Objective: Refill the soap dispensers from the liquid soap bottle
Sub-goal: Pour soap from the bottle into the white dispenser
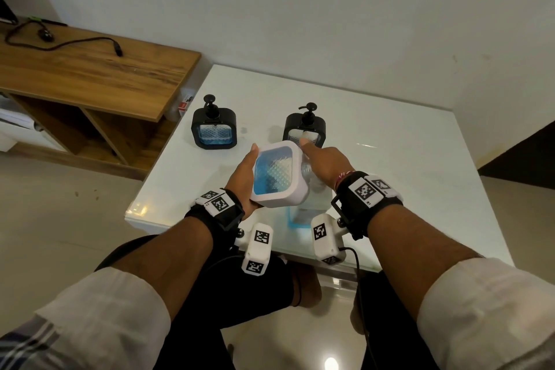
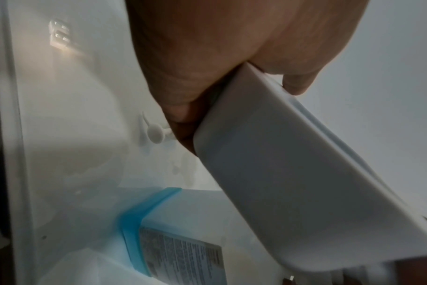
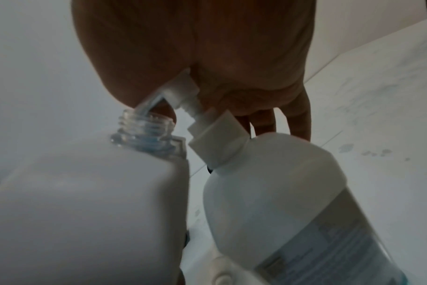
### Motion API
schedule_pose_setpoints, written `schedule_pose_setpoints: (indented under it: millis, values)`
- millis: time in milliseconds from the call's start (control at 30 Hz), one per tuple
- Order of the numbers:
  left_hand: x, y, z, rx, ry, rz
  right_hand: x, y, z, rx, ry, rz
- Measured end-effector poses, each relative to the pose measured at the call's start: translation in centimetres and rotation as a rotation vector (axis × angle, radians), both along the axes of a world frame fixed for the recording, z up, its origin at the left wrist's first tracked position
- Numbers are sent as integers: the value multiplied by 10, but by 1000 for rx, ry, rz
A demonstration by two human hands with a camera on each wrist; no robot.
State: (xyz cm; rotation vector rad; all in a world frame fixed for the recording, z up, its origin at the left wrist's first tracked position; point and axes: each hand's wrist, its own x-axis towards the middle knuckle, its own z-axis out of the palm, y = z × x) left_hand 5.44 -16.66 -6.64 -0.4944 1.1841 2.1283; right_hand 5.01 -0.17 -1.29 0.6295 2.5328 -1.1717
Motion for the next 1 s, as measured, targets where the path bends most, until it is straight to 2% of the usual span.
schedule_pose_setpoints:
  millis: [233,533,700,1000]
  values:
    - [2,1,2,-14,6,9,2,-3,7,-7,35,46]
    - [1,0,-1,-19,2,-10,1,1,2,-20,23,11]
    - [2,-1,-1,-44,-15,1,1,1,7,-7,19,66]
    - [4,-1,-2,-5,-17,5,5,0,0,9,-4,42]
